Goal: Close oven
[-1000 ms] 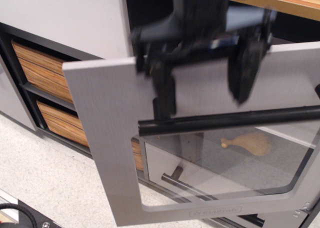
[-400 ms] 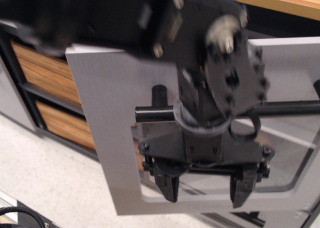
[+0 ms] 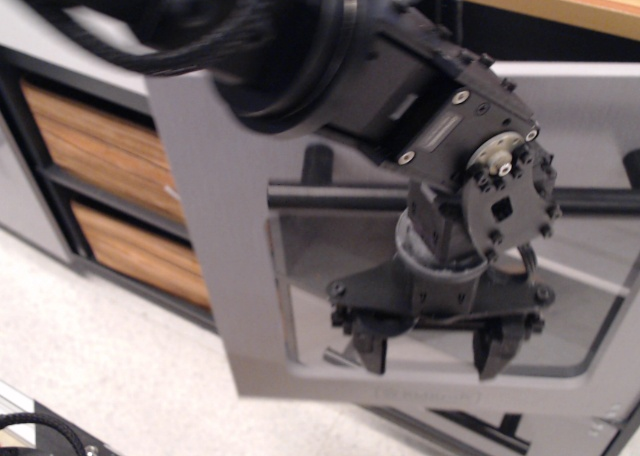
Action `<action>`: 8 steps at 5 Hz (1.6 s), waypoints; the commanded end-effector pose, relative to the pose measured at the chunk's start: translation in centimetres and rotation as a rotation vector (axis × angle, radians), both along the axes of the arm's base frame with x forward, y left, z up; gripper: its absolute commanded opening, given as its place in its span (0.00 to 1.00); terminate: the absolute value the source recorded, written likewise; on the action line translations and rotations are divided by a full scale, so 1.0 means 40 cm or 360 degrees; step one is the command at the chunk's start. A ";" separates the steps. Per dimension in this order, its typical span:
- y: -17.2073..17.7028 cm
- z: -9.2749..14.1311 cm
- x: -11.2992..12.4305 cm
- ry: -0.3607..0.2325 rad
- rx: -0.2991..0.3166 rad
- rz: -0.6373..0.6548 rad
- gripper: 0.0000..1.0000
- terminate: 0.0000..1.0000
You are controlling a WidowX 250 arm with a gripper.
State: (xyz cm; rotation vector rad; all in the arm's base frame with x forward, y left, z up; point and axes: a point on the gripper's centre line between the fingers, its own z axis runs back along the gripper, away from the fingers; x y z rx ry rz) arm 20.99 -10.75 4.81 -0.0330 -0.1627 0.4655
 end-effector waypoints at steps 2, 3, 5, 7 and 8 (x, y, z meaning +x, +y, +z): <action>0.040 0.077 0.126 -0.0112 -0.0073 0.0120 1.00 0.00; 0.049 0.084 0.164 -0.0128 -0.0067 0.0172 1.00 0.00; 0.053 0.094 0.196 -0.0125 -0.0062 0.0272 1.00 0.00; 0.053 0.094 0.196 -0.0125 -0.0062 0.0272 1.00 0.00; 0.053 0.094 0.196 -0.0125 -0.0062 0.0272 1.00 1.00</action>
